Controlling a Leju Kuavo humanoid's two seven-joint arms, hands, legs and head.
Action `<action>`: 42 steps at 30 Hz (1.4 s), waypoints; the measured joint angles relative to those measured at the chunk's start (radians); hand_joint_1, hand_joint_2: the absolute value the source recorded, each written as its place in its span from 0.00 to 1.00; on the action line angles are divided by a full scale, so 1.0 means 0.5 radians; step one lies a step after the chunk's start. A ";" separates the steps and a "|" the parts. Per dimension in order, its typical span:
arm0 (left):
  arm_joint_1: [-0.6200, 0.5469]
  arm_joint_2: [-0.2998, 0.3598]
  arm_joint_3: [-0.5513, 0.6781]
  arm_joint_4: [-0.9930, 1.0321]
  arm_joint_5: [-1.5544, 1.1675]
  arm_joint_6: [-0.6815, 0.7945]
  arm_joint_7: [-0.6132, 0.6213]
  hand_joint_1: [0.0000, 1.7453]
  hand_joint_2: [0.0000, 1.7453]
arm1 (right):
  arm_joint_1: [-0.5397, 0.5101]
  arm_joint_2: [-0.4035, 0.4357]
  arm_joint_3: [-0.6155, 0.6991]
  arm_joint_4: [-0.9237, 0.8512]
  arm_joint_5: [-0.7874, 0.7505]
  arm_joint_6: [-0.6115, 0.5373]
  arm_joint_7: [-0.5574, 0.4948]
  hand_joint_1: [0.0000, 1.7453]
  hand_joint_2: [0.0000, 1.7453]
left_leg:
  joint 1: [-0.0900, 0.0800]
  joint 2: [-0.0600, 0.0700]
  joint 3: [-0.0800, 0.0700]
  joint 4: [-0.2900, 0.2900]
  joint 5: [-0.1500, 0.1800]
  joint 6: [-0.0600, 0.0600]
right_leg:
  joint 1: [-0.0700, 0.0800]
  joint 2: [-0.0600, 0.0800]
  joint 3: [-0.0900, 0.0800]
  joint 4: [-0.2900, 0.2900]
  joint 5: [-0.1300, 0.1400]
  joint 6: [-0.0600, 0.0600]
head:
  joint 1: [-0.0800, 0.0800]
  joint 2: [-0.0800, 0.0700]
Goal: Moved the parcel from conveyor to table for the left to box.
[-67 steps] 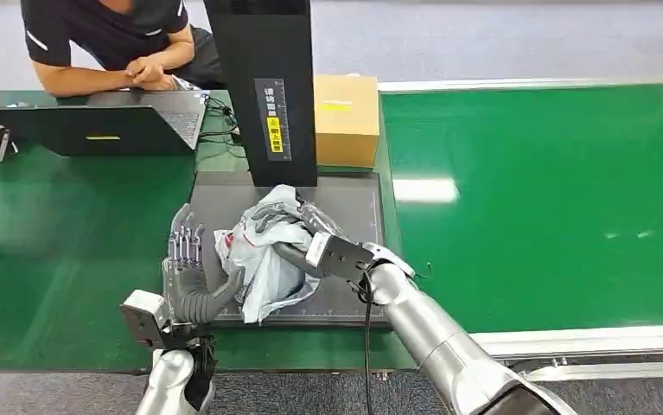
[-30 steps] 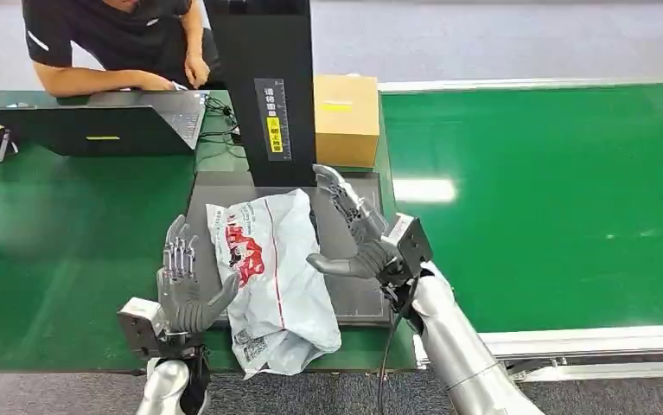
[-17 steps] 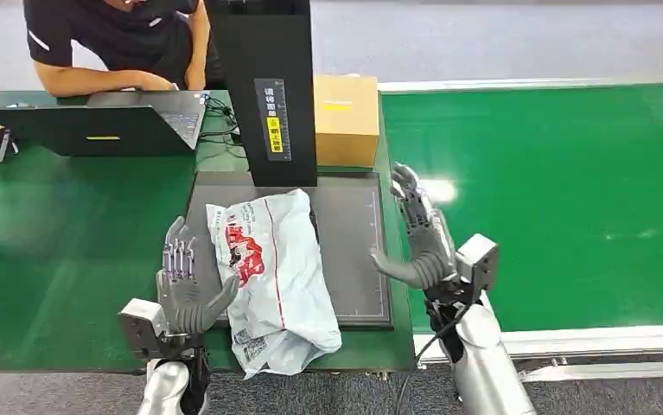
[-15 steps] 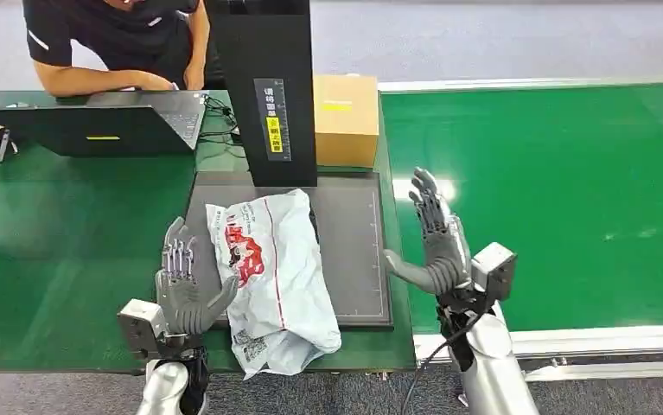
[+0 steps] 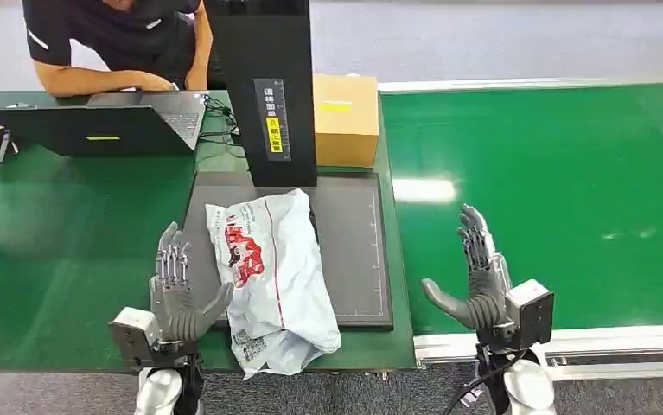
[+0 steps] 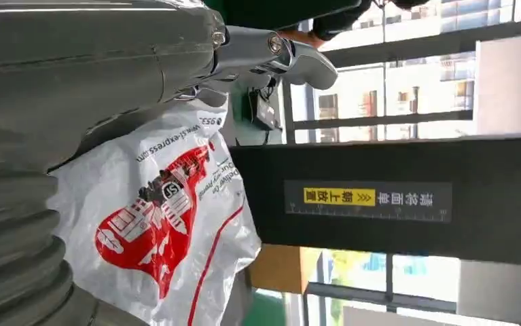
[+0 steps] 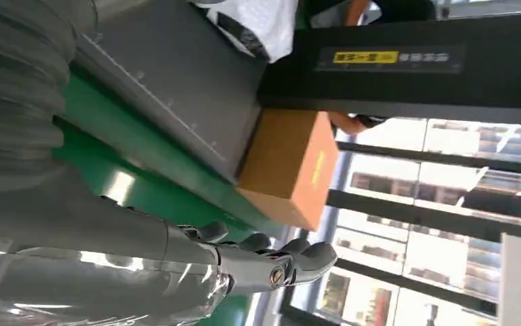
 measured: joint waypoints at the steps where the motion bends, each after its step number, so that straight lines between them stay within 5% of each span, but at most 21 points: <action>1: 0.000 0.000 -0.005 -0.001 -0.019 -0.011 0.002 0.00 1.00 | 0.007 0.002 -0.009 0.000 0.005 0.007 0.005 0.00 1.00 | 0.000 0.000 0.000 0.000 0.000 0.000 | 0.000 0.000 0.000 0.000 0.000 0.000 | 0.000 0.000; 14: -0.019 0.000 -0.151 -0.034 -0.202 -0.124 0.036 0.00 1.00 | 0.035 0.044 -0.082 0.033 0.021 0.053 0.022 0.00 1.00 | 0.000 0.000 0.000 0.000 0.000 0.000 | 0.000 0.000 0.000 0.000 0.000 0.000 | 0.000 0.000; 22: -0.066 0.008 -0.392 -0.034 -0.601 0.072 0.084 0.00 1.00 | 0.041 0.066 -0.095 0.041 0.017 0.077 0.027 0.00 1.00 | 0.000 0.000 0.000 0.000 0.000 0.000 | 0.000 0.000 0.000 0.000 0.000 0.000 | 0.000 0.000; 31: -0.132 0.032 -0.680 0.035 -0.845 0.167 0.300 0.00 1.00 | 0.027 0.079 -0.096 0.067 0.017 0.081 0.036 0.00 1.00 | -0.001 0.000 0.000 0.000 0.000 0.000 | -0.001 0.000 0.000 0.000 0.000 0.000 | -0.001 0.000; 42: -0.152 0.040 -0.728 0.164 -1.017 0.118 0.619 0.00 1.00 | 0.024 0.090 -0.113 0.076 0.023 0.088 0.052 0.00 1.00 | -0.001 0.000 0.000 0.000 0.000 0.000 | 0.000 0.000 0.000 0.000 0.000 0.000 | 0.000 0.000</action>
